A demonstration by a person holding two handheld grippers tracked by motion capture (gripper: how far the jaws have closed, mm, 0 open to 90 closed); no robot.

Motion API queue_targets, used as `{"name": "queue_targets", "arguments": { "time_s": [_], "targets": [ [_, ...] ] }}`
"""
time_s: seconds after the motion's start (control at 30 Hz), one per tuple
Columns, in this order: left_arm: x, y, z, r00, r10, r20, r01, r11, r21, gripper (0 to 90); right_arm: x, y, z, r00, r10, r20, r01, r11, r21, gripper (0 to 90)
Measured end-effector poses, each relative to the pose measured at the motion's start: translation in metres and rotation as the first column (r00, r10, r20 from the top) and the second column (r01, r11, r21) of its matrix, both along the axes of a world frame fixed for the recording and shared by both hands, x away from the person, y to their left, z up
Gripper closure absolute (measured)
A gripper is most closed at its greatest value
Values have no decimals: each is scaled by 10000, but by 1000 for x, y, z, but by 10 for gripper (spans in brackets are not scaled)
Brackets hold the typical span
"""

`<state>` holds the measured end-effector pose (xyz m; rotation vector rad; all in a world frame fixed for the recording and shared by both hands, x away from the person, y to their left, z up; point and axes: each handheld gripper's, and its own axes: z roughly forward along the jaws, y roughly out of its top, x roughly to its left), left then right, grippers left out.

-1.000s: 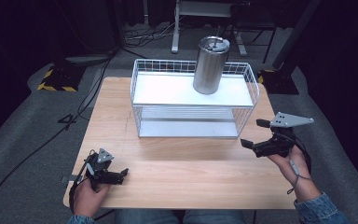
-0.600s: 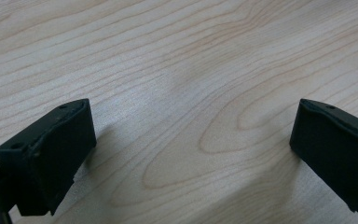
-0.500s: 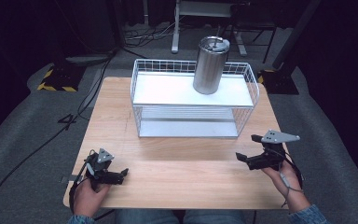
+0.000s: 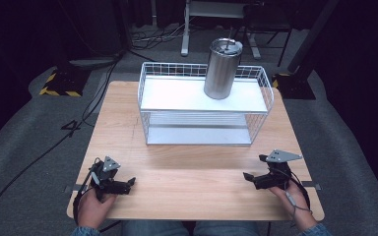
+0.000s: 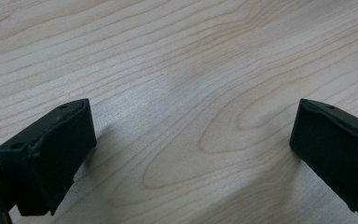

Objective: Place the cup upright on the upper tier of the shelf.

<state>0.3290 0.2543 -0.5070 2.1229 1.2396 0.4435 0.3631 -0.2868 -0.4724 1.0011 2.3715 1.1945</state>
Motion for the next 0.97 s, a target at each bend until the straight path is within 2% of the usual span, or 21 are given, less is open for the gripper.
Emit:
{"name": "queue_targets", "arguments": {
  "time_s": [0.37, 0.53, 0.67, 0.7, 0.97],
  "targets": [
    [0, 0, 0, 10000, 3, -2, -3, 10000, -3, 6, -4, 1, -24, 9997, -141, -193, 133, 9991, -395, 35],
    [0, 0, 0, 10000, 0, -3, 0, 10000, -1, 6, -4, 2, -27, 9997, -154, -187, 143, 9982, -583, 42],
    [0, 0, 0, 10000, 2, -2, -2, 10000, -6, 6, -5, 3, -31, 9995, -154, -280, 128, 9957, -913, 68],
    [0, 0, 0, 10000, 3, 3, -3, 10000, -4, 6, -4, 3, -33, 9989, -171, -429, 127, 9947, -1017, 92],
    [0, 0, 0, 10000, -2, 3, 2, 10000, 3, 6, -4, 3, -33, 9989, -179, -429, 134, 9945, -1036, 87]
  ]
}}
